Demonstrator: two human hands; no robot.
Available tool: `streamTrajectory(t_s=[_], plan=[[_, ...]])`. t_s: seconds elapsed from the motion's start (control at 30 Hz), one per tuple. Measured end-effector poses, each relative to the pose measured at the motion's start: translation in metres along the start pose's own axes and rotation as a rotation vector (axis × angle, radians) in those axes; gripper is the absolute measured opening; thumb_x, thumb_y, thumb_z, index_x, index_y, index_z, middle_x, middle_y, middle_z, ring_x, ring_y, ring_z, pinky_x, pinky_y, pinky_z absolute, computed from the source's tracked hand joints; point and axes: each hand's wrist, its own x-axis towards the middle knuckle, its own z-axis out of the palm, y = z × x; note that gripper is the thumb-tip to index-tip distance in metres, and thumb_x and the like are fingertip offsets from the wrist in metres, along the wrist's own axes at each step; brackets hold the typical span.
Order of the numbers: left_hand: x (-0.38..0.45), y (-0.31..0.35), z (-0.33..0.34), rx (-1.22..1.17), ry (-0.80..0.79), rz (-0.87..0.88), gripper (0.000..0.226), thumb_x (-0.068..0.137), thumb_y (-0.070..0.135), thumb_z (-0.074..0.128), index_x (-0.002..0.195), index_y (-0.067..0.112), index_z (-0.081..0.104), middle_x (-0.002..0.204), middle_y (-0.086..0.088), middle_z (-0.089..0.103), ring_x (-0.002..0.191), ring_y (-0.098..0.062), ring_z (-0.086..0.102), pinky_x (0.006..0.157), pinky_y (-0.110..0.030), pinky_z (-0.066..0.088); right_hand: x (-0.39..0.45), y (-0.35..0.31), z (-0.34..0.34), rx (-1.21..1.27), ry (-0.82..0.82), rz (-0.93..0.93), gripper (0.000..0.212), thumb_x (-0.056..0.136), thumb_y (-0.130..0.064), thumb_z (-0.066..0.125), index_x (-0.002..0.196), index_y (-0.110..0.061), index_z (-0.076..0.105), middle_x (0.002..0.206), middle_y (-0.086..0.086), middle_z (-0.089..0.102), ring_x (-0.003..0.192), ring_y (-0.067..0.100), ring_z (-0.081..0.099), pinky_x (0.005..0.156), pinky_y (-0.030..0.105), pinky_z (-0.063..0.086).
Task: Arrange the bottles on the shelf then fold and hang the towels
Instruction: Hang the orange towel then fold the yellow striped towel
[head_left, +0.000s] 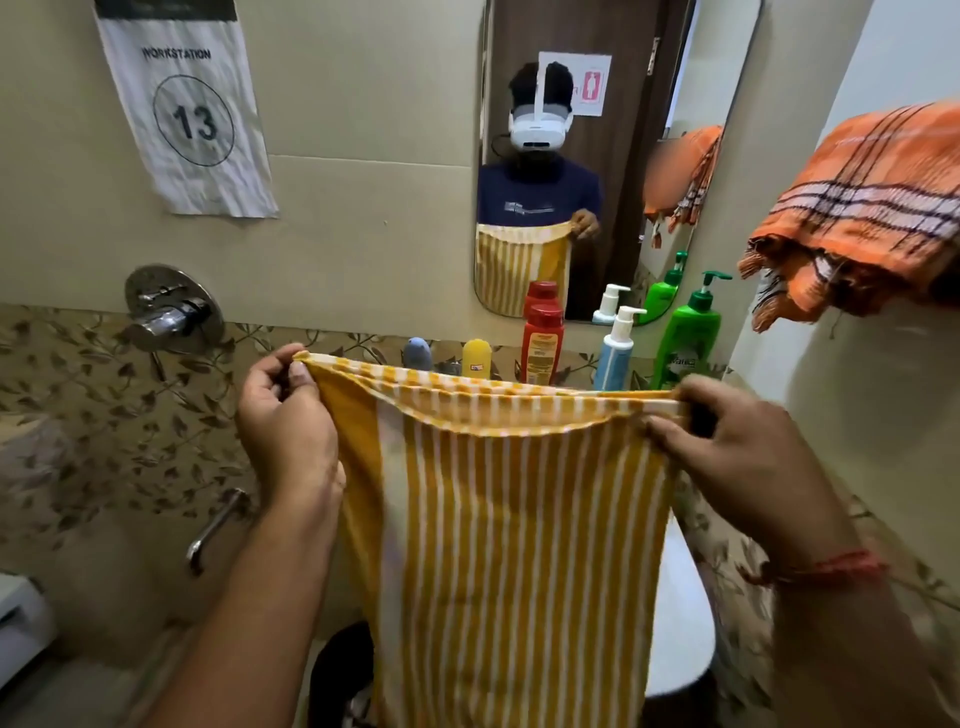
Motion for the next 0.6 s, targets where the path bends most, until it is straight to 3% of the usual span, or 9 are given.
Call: streamTrajectory(t_s=[0.1, 0.13, 0.23, 0.27, 0.3, 0.4, 0.47, 0.53, 0.6], plan=[[-0.006, 0.001, 0.001, 0.005, 0.001, 0.013, 0.024, 0.102, 0.010, 0.052, 0.103, 0.029, 0.067, 0.096, 0.009, 0.067, 0.084, -0.001, 0.063, 0.068, -0.011, 0.049, -0.012, -0.019, -0.006, 0.568, -0.342, -0.019, 0.022, 0.081, -0.026, 0.069, 0.085, -0.005, 0.063, 0.076, 0.017, 0.061, 0.072, 0.026, 0.064, 0.064, 0.036, 0.057], [-0.006, 0.000, 0.002, 0.008, 0.002, 0.015, 0.025, 0.101, 0.012, 0.052, 0.100, 0.032, 0.067, 0.099, 0.007, 0.068, 0.088, -0.003, 0.064, 0.070, -0.012, 0.049, -0.013, -0.020, -0.005, 0.616, -0.372, -0.043, 0.022, 0.081, -0.023, 0.069, 0.086, -0.003, 0.063, 0.077, 0.017, 0.061, 0.073, 0.025, 0.065, 0.066, 0.036, 0.058], [-0.008, 0.000, 0.001, 0.034, 0.006, 0.011, 0.028, 0.101, 0.013, 0.053, 0.092, 0.036, 0.067, 0.102, 0.005, 0.070, 0.093, -0.007, 0.066, 0.072, -0.015, 0.050, -0.004, -0.002, 0.007, 0.083, -0.080, -0.021, 0.016, 0.087, -0.028, 0.071, 0.084, -0.017, 0.060, 0.069, 0.000, 0.059, 0.068, 0.015, 0.061, 0.056, 0.031, 0.052], [-0.010, 0.000, 0.000, 0.037, -0.002, 0.014, 0.028, 0.101, 0.013, 0.053, 0.092, 0.035, 0.068, 0.101, 0.006, 0.070, 0.092, -0.007, 0.066, 0.071, -0.014, 0.050, -0.005, -0.002, 0.007, 0.094, -0.028, 0.014, 0.017, 0.087, -0.029, 0.071, 0.084, -0.018, 0.059, 0.070, 0.000, 0.060, 0.069, 0.018, 0.062, 0.056, 0.033, 0.052], [-0.012, 0.000, -0.001, 0.041, -0.008, 0.017, 0.027, 0.101, 0.013, 0.053, 0.093, 0.035, 0.068, 0.099, 0.007, 0.069, 0.090, -0.006, 0.066, 0.070, -0.014, 0.050, -0.008, -0.006, 0.005, 0.265, -0.047, 0.005, 0.016, 0.085, -0.027, 0.072, 0.087, -0.016, 0.060, 0.072, 0.006, 0.060, 0.070, 0.023, 0.063, 0.059, 0.035, 0.056], [-0.013, 0.004, -0.002, 0.052, -0.007, 0.023, 0.027, 0.102, 0.014, 0.053, 0.094, 0.035, 0.067, 0.100, 0.008, 0.069, 0.088, -0.004, 0.064, 0.070, -0.015, 0.050, -0.020, -0.022, -0.008, 0.848, -0.356, -0.121, 0.017, 0.084, -0.011, 0.074, 0.095, -0.006, 0.062, 0.079, 0.015, 0.058, 0.073, 0.029, 0.061, 0.065, 0.031, 0.058], [-0.011, 0.007, -0.003, 0.050, -0.002, 0.039, 0.027, 0.102, 0.013, 0.052, 0.093, 0.033, 0.068, 0.101, 0.005, 0.070, 0.088, -0.006, 0.065, 0.072, -0.016, 0.051, -0.015, -0.011, -0.008, 0.660, -0.253, -0.128, 0.015, 0.083, -0.017, 0.074, 0.093, -0.010, 0.065, 0.076, 0.006, 0.063, 0.074, 0.019, 0.064, 0.066, 0.023, 0.057], [-0.010, 0.008, -0.005, 0.049, -0.004, 0.047, 0.026, 0.101, 0.011, 0.053, 0.094, 0.031, 0.068, 0.100, 0.003, 0.070, 0.089, -0.008, 0.065, 0.075, -0.018, 0.052, -0.008, 0.008, -0.007, 0.178, -0.046, -0.072, 0.012, 0.082, -0.020, 0.076, 0.088, -0.023, 0.066, 0.076, -0.011, 0.065, 0.074, 0.006, 0.064, 0.063, 0.012, 0.051], [-0.009, 0.008, -0.008, 0.054, -0.006, 0.030, 0.025, 0.101, 0.013, 0.053, 0.098, 0.032, 0.069, 0.103, 0.004, 0.070, 0.091, -0.008, 0.065, 0.074, -0.018, 0.053, -0.007, 0.017, -0.011, 0.009, -0.020, -0.054, 0.015, 0.084, -0.016, 0.076, 0.090, -0.028, 0.068, 0.081, -0.018, 0.065, 0.076, -0.002, 0.061, 0.060, 0.011, 0.046]])
